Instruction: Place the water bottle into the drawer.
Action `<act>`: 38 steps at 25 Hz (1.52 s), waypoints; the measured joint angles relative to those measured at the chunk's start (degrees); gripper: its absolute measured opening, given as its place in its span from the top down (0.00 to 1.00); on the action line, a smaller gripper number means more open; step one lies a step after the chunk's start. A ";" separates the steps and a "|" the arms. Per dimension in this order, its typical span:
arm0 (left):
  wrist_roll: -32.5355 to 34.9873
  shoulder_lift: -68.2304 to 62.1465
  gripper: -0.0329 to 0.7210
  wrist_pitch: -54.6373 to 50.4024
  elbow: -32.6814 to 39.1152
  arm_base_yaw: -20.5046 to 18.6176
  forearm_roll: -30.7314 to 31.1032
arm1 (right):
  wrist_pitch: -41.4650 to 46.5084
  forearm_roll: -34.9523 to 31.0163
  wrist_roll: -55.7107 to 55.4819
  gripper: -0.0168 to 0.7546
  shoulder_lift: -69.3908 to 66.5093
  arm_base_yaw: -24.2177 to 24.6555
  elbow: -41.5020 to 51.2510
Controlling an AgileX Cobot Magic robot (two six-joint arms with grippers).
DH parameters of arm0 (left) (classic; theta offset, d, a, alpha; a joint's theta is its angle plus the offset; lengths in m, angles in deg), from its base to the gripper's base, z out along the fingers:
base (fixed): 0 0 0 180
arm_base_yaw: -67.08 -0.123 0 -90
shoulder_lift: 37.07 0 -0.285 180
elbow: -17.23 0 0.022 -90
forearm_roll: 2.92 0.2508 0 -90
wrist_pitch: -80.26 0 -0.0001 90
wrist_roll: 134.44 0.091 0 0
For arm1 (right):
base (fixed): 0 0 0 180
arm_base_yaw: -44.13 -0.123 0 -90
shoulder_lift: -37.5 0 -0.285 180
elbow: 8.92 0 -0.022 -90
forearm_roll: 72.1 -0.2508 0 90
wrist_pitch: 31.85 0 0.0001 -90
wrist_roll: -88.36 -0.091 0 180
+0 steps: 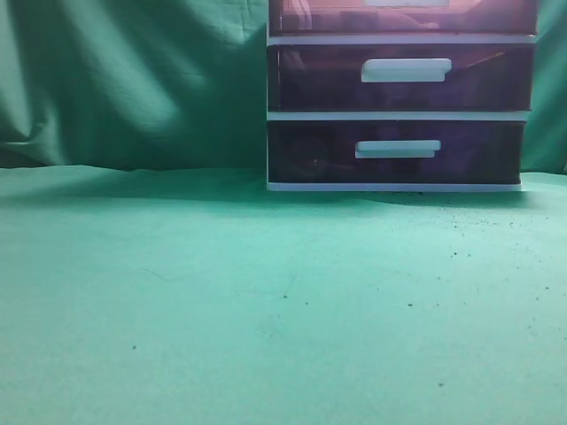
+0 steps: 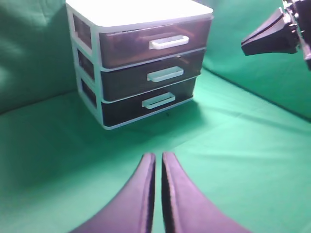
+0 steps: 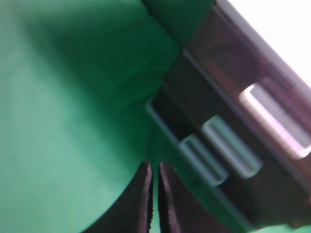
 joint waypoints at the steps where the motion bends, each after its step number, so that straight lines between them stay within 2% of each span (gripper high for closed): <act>1: 0.00 3.30 0.96 0.00 1.65 0.00 -0.85 | 2.74 -1.16 -2.15 0.98 1.52 0.00 0.00; 7: 0.00 21.98 0.96 -0.03 13.85 0.00 -1.85 | 13.00 -10.62 -8.76 0.98 11.17 0.00 0.00; 12: 0.00 33.13 0.96 -0.03 21.10 0.00 -2.22 | 14.74 -16.70 -8.76 0.98 20.21 0.00 4.45; 23: 0.00 34.26 0.96 2.33 31.06 0.00 -3.79 | 3.26 -22.84 -5.24 0.98 46.13 0.00 29.41; 28: 0.00 34.26 0.96 3.26 34.43 0.00 -3.79 | -3.10 -23.63 -2.72 0.98 56.86 0.00 40.49; 32: 0.00 34.26 0.96 3.49 36.10 0.00 -4.20 | -8.45 -23.72 -2.14 0.98 64.14 0.00 47.08; 38: 0.00 34.26 0.96 3.88 36.18 0.00 -5.21 | -9.72 -23.75 -1.92 0.98 68.21 0.00 53.28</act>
